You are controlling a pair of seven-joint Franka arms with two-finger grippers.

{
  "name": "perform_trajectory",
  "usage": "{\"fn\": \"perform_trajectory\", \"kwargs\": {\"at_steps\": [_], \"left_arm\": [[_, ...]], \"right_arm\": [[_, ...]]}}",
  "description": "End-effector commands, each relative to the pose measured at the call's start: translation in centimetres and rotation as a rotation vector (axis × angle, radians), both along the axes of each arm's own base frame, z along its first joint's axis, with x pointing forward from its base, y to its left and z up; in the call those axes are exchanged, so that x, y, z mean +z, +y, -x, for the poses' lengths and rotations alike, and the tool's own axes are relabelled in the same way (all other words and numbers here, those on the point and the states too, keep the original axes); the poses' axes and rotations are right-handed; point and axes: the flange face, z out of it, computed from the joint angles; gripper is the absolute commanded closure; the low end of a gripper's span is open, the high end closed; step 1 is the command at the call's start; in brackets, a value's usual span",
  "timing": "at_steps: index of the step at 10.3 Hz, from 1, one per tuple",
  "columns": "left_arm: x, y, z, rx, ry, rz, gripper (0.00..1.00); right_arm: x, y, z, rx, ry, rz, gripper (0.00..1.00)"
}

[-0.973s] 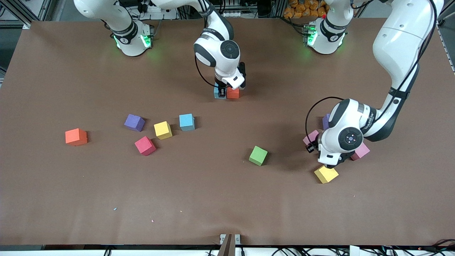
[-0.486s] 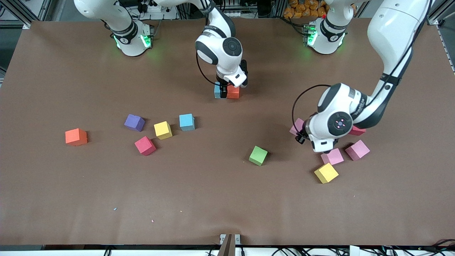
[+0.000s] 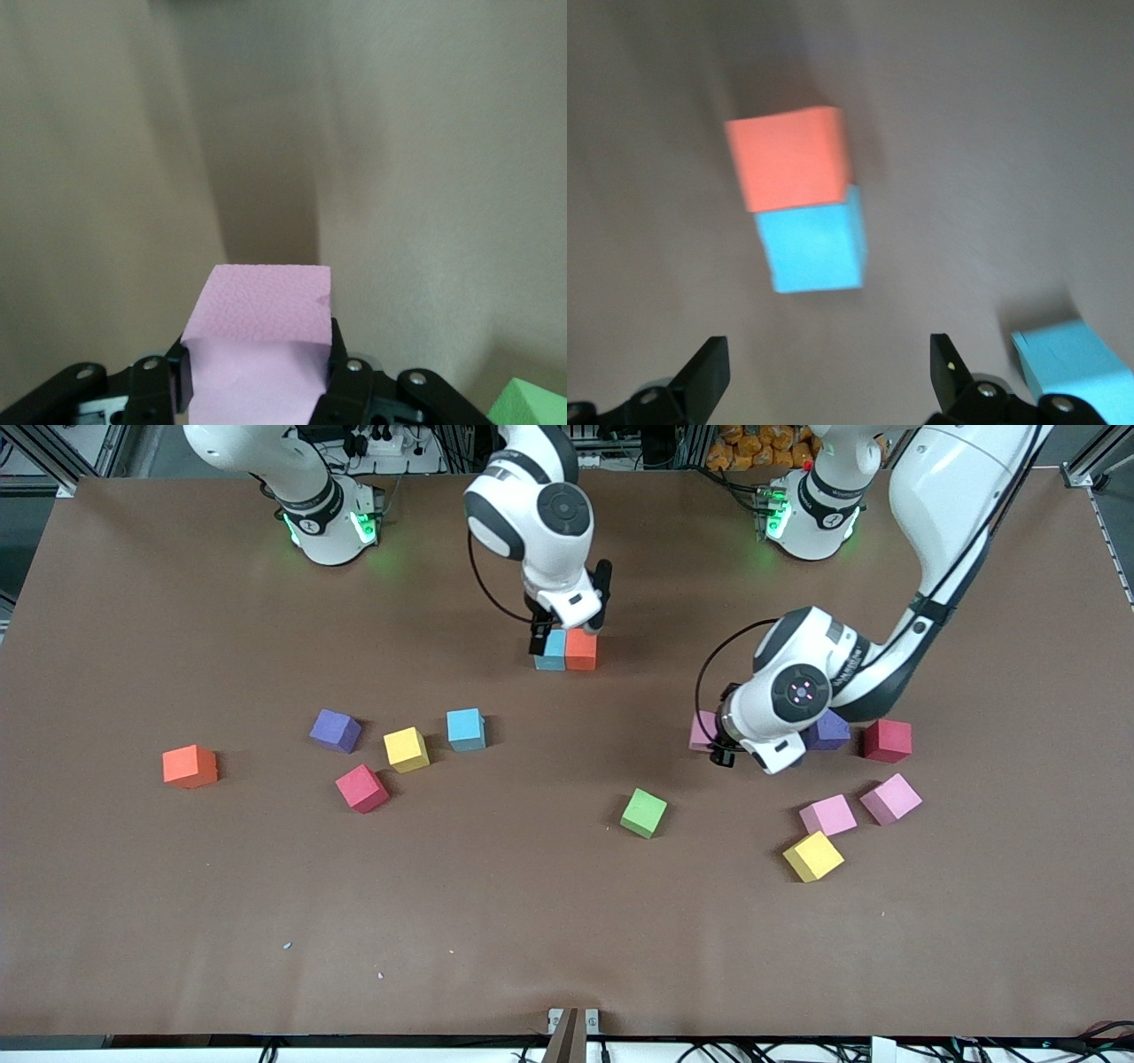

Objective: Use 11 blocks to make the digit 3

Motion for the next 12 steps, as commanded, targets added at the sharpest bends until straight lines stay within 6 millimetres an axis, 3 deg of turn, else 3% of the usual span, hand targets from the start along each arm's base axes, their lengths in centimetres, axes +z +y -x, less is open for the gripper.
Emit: {"fn": "perform_trajectory", "kwargs": {"at_steps": [1, 2, 4, 5, 8, 10, 12], "left_arm": [[0.6, -3.7, 3.3, 0.073, -0.021, -0.010, 1.00], [-0.2, -6.0, 5.7, 0.075, -0.036, -0.006, 1.00], [-1.0, -6.8, 8.5, 0.088, -0.094, 0.013, 1.00], [-1.0, -7.7, 10.3, 0.069, -0.096, 0.001, 1.00], [-1.0, -8.1, 14.6, 0.061, -0.135, 0.002, 1.00], [-1.1, -8.6, 16.3, 0.090, -0.141, 0.016, 1.00], [-1.5, -8.9, 17.1, 0.135, -0.157, 0.064, 1.00]], "right_arm": [[-0.3, -4.4, -4.4, -0.308, -0.012, 0.027, 0.00], [-0.6, -6.1, -6.3, -0.436, -0.022, 0.039, 0.00], [-1.6, -9.2, -10.1, -0.710, -0.067, 0.027, 0.00], [-1.7, -10.2, -11.0, -0.808, -0.073, 0.032, 0.00], [-3.2, -13.4, -14.3, -1.062, -0.104, 0.016, 0.00], [-5.0, -13.9, -14.6, -1.149, -0.084, 0.022, 0.00], [-8.1, -13.4, -14.1, -1.135, -0.094, 0.020, 0.00]]}}
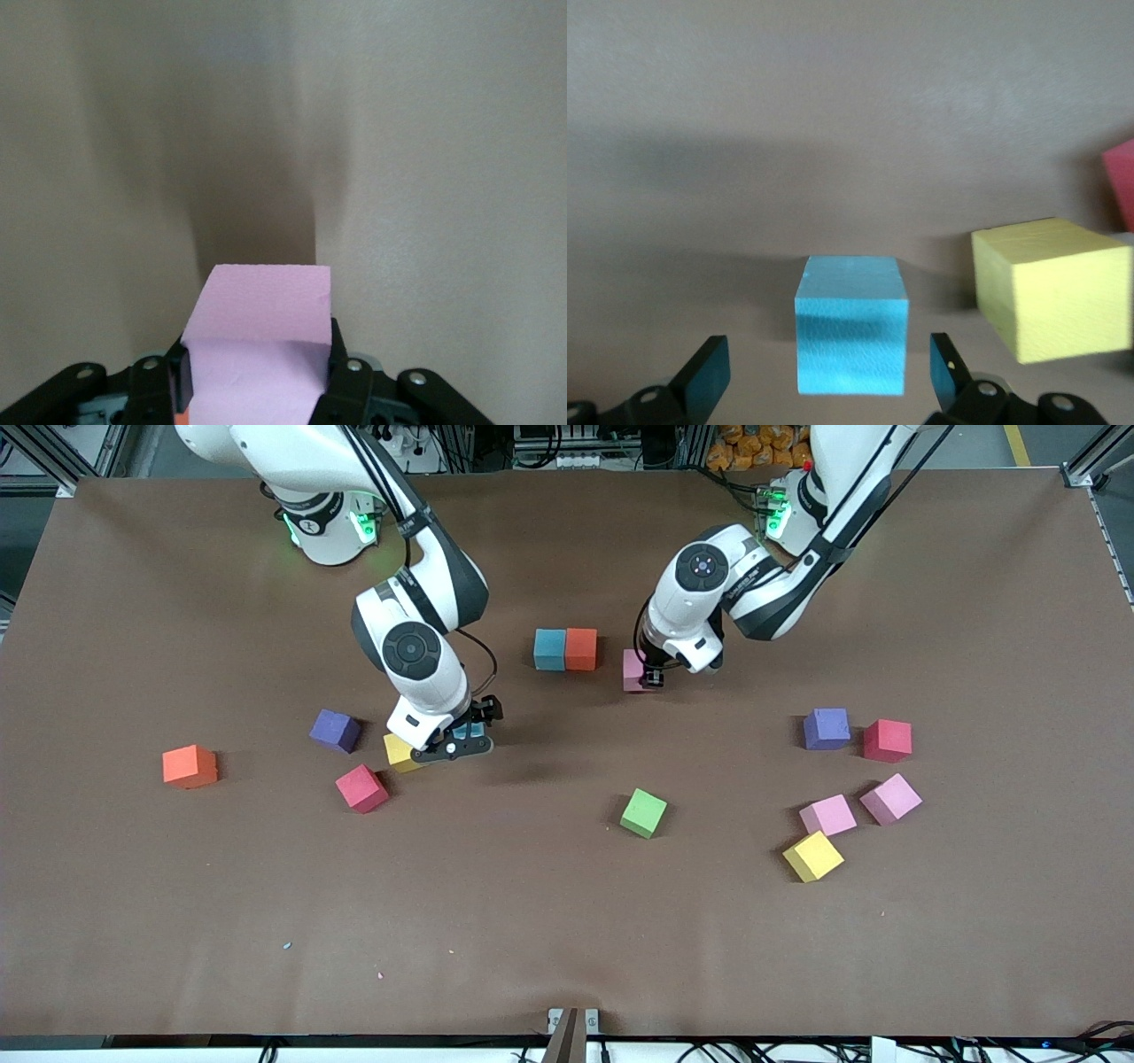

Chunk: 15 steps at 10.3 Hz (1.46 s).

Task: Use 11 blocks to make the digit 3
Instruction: 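Grasp the second cyan cube with the right gripper and lift it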

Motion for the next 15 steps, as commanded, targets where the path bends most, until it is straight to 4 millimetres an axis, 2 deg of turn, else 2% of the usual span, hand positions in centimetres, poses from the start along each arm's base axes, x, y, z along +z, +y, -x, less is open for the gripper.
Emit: {"fn": "perform_trajectory", "kwargs": {"at_steps": [1, 2, 4, 8, 10, 11, 12, 13, 15], "left_arm": [[-0.1, -0.1, 1.8, 0.027, -0.038, 0.033, 1.00], [-0.4, -0.6, 2.7, 0.009, -0.033, 0.036, 1.00], [-0.9, -1.1, 3.2, 0.000, -0.022, 0.046, 1.00], [-2.0, -1.6, 3.7, 0.000, 0.009, 0.052, 1.00], [-2.1, -1.8, 3.7, 0.009, 0.014, 0.053, 1.00], [-1.9, -2.0, 3.6, 0.009, 0.012, 0.058, 1.00], [-2.1, -2.5, 4.0, 0.000, 0.019, 0.061, 1.00], [-2.4, -2.7, 4.2, -0.004, 0.019, 0.054, 1.00], [-3.1, -3.0, 4.5, 0.003, 0.015, 0.032, 1.00]], "right_arm": [[-2.5, 0.4, 0.5, -0.007, -0.002, -0.003, 0.00], [-2.8, 0.2, 0.5, 0.007, 0.003, -0.001, 0.00], [-3.3, 0.1, 0.6, 0.019, 0.009, 0.003, 0.00], [-5.5, -0.6, 1.4, 0.013, -0.003, 0.003, 0.00], [-5.8, -0.8, 1.5, 0.012, -0.009, 0.001, 0.00], [-5.8, -0.8, 1.5, 0.012, -0.011, 0.000, 0.32], [-5.7, -0.8, 1.4, 0.010, -0.012, -0.001, 0.80], [-5.2, -0.6, 1.2, 0.011, -0.014, -0.003, 0.99], [-4.1, 0.5, 1.3, -0.005, -0.021, -0.018, 1.00]]}}
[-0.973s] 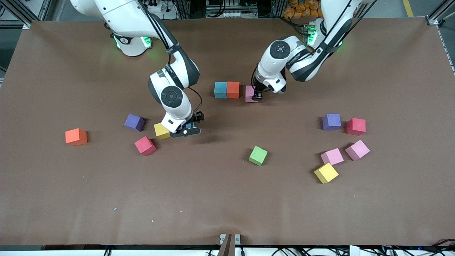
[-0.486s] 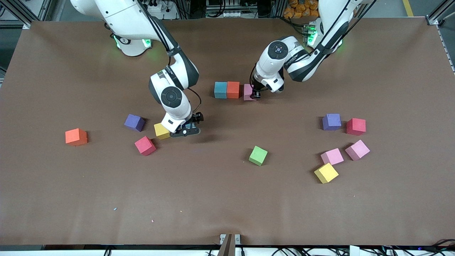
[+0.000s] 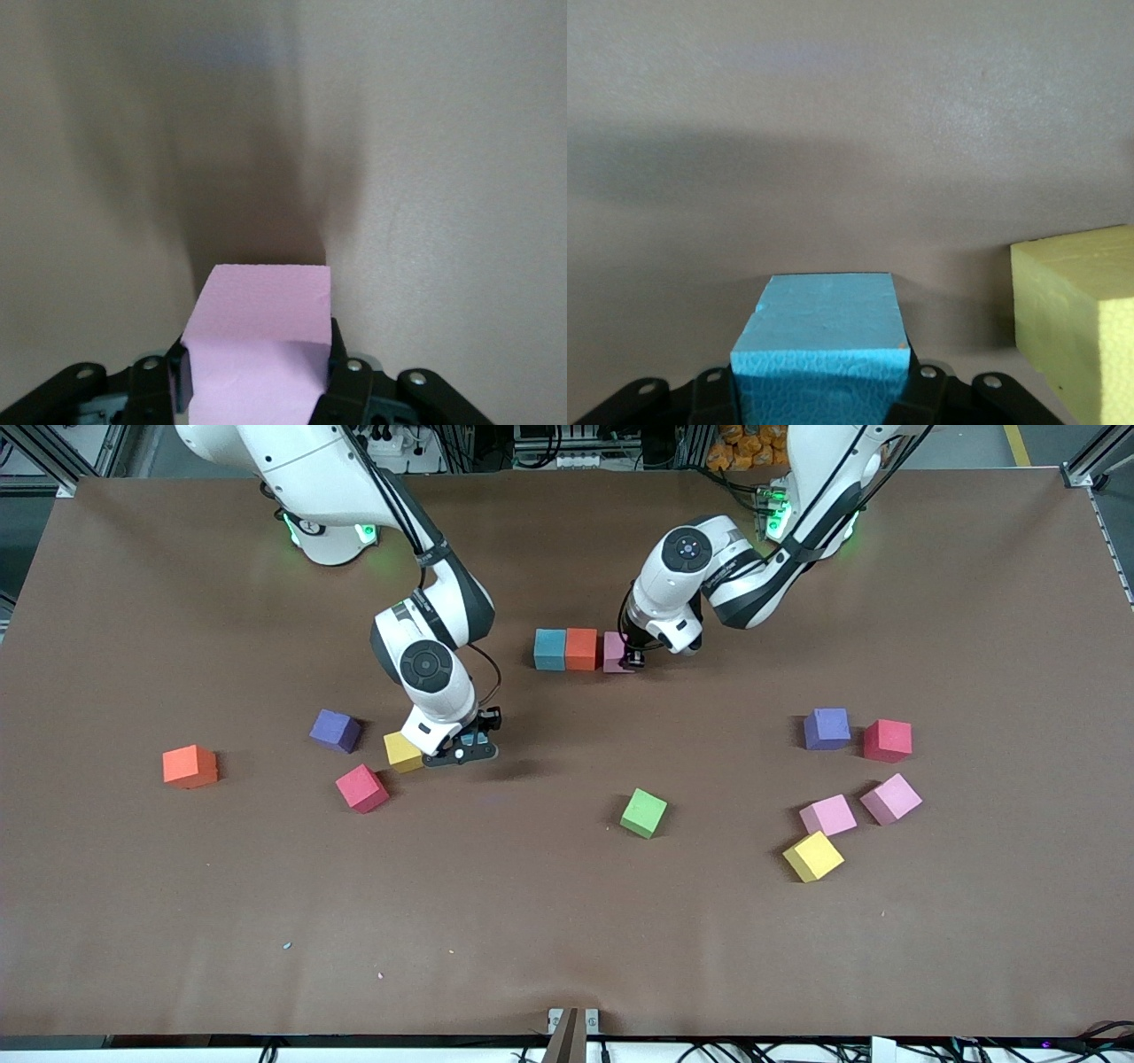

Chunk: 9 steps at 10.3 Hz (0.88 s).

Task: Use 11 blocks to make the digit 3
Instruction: 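Grasp the second cyan cube with the right gripper and lift it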

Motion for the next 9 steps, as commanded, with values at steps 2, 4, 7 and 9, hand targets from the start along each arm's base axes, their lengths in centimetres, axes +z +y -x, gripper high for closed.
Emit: {"fn": "perform_trajectory", "kwargs": {"at_steps": [2, 4, 7, 9], "left_arm": [[-0.7, -0.5, -0.1, 0.026, -0.008, -0.009, 1.00], [-0.6, -1.2, -0.2, 0.033, -0.004, -0.001, 1.00], [-0.5, -1.7, 0.1, 0.038, -0.004, 0.002, 1.00], [-0.5, -1.7, 0.1, 0.035, -0.006, 0.002, 1.00]], "right_arm": [[2.9, 4.4, 1.8, -0.085, -0.015, -0.024, 1.00], [3.8, 7.8, 4.5, -0.196, -0.001, -0.045, 1.00], [4.0, 12.1, 8.5, -0.267, 0.013, -0.047, 1.00], [3.7, 13.0, 9.5, -0.285, 0.010, -0.045, 1.00]]}}
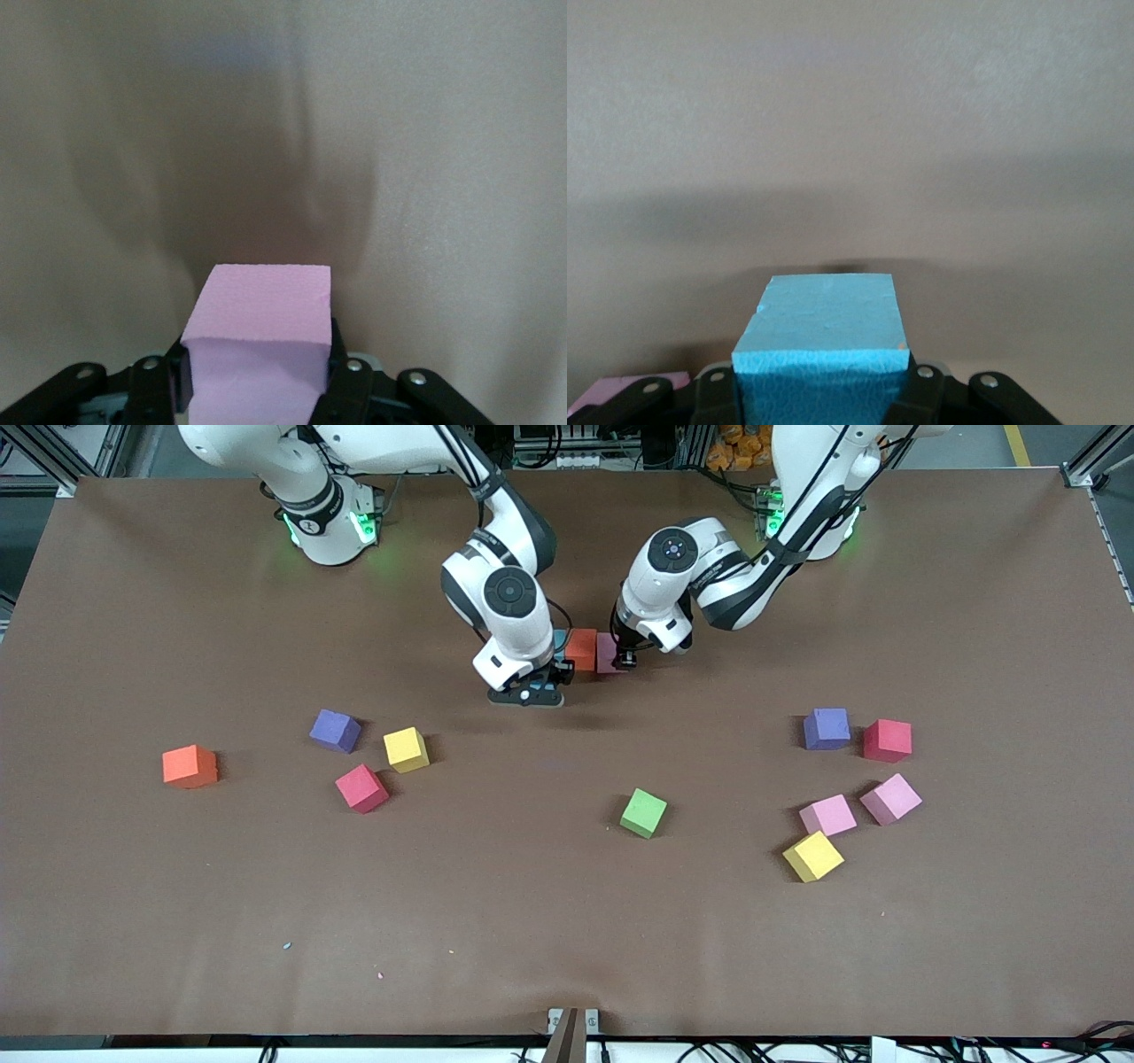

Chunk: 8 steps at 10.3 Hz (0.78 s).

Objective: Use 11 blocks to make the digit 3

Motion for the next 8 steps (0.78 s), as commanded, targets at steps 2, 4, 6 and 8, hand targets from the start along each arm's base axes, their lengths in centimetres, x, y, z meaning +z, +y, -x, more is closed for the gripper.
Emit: {"fn": "perform_trajectory", "kwargs": {"at_steps": [2, 4, 6, 8], "left_arm": [[-0.1, -0.3, -0.1, 0.011, -0.006, 0.005, 1.00], [-0.1, -0.3, -0.2, 0.012, -0.007, 0.004, 1.00], [-0.2, -0.3, -0.1, -0.004, -0.010, 0.001, 0.46], [-0.3, 0.3, -1.2, -0.017, -0.032, -0.008, 0.00]], "right_arm": [[-0.3, 0.6, 0.9, -0.023, 0.006, 0.004, 1.00], [-1.1, 0.5, 0.8, -0.019, 0.005, 0.012, 1.00], [-1.6, 0.7, 0.7, -0.018, -0.001, 0.010, 1.00], [-1.8, 0.7, 0.7, -0.018, 0.000, 0.011, 1.00]]}}
